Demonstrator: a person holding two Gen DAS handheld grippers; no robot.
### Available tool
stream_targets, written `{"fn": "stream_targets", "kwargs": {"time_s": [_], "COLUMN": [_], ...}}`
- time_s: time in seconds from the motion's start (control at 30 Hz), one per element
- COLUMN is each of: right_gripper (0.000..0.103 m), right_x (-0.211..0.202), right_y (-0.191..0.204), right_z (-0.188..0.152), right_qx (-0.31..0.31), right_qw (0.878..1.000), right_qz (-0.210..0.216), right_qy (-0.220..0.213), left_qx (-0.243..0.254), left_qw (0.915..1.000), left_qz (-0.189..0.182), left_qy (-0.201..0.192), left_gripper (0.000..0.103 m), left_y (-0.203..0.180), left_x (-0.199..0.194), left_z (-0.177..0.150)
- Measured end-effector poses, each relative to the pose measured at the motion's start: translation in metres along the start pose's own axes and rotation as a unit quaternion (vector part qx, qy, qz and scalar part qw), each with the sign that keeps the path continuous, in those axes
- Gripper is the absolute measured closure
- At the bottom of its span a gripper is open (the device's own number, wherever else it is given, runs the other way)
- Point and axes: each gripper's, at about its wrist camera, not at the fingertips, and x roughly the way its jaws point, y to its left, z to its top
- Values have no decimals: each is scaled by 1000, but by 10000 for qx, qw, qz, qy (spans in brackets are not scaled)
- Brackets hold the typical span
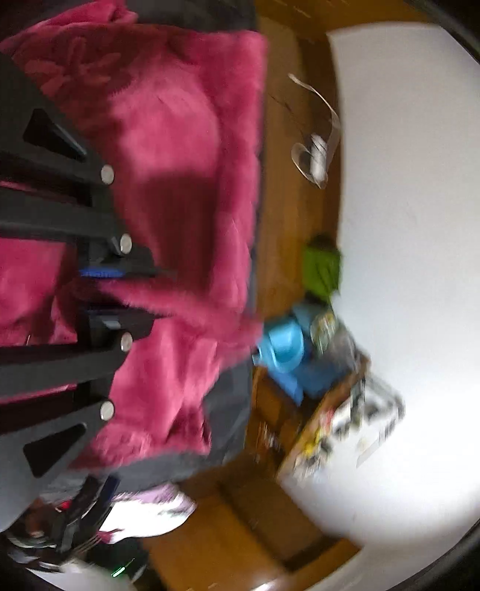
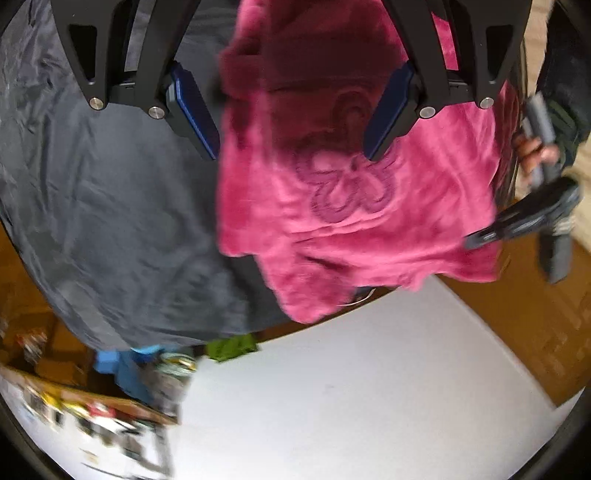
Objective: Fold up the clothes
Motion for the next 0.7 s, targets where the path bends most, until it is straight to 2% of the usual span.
{"fn": "stream_targets", "kwargs": {"time_s": [0.13,0.17,0.23,0.47,0.53,0.6,0.63,0.67,0.7], "right_gripper": [21,21,21,21,21,22,27,38,66], "right_x": [6,7,10,42,65,85,92,100,105], "right_y": [29,35,42,14,6,5,5,5,4], "right_z": [4,6,12,68,83,87,87,87,87], "right_qx": [-537,-625,-732,-152,7,-22,-70,-119,-112], "right_qw": [9984,9978,9968,9988,9999,9991,9987,9982,9979], "right_qz": [-172,-220,-307,-415,6,87,57,28,26], "right_qy": [-49,-72,-125,-204,134,408,495,583,632], "left_qx": [-70,-50,29,197,194,186,192,202,216], "left_qw": [10000,10000,9999,9989,9988,9988,9988,9988,9989], "left_qz": [25,-19,-100,-388,-419,-425,-437,-432,-415], "left_qy": [50,25,-33,-179,-168,-130,-111,-98,-90], "left_gripper": [74,66,57,56,56,56,56,55,54], "left_y": [8,7,4,-4,-3,-3,-3,-2,-1], "left_x": [5,4,0,-4,-1,2,2,3,4], "left_z": [-2,-1,-1,14,16,17,17,17,17]}}
